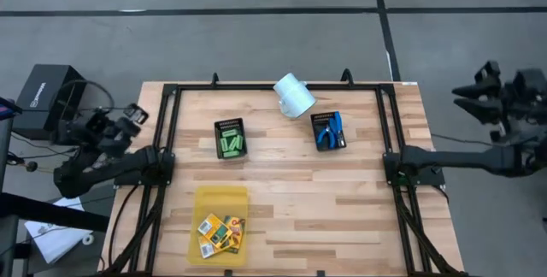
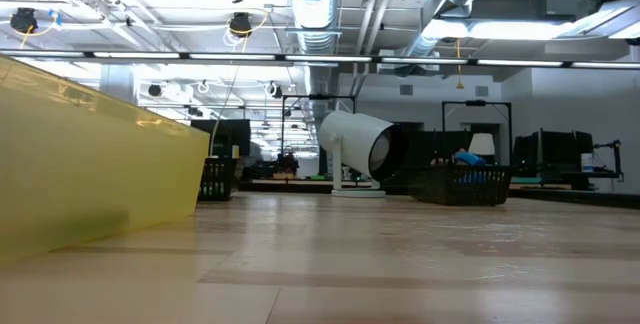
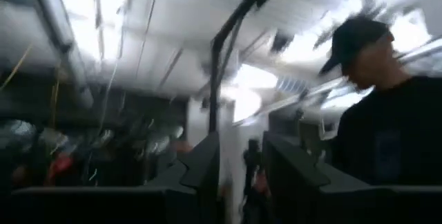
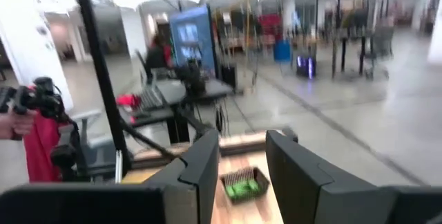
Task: Pick & Place School Supplies
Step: Return to Home Position
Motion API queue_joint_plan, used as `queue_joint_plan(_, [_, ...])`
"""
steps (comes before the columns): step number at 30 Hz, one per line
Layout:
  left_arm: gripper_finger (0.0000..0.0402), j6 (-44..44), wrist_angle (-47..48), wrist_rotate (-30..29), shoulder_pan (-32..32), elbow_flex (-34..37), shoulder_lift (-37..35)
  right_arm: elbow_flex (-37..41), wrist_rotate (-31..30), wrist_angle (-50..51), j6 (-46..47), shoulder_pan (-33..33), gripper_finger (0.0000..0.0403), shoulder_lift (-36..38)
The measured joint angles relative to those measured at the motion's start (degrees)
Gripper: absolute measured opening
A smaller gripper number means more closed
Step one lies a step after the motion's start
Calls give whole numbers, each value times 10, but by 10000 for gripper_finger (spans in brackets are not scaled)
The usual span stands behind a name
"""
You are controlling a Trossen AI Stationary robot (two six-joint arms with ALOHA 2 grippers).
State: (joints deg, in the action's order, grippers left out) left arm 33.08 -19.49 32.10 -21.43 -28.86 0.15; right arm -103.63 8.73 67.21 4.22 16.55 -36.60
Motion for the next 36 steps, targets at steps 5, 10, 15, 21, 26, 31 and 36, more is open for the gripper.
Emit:
queue_joint_plan(5, [103,-14,60,-1,1,14,11,230,4,-120,19,2,113,179])
queue_joint_plan(10, [103,-31,51,-34,1,63,0,454,4,-246,49,1,113,357])
queue_joint_plan(15, [103,-33,26,-59,2,136,3,537,7,-275,30,1,113,336])
queue_joint_plan(21, [103,-11,-68,-68,12,251,6,638,-12,-354,26,-1,113,320])
queue_joint_plan(26, [103,3,-50,-82,21,285,20,737,-7,-404,95,0,113,353])
queue_joint_plan(31, [103,-13,-10,-121,21,285,51,822,2,-454,110,0,113,361])
queue_joint_plan(36, [103,-42,23,-154,21,285,102,904,2,-526,92,0,113,363])
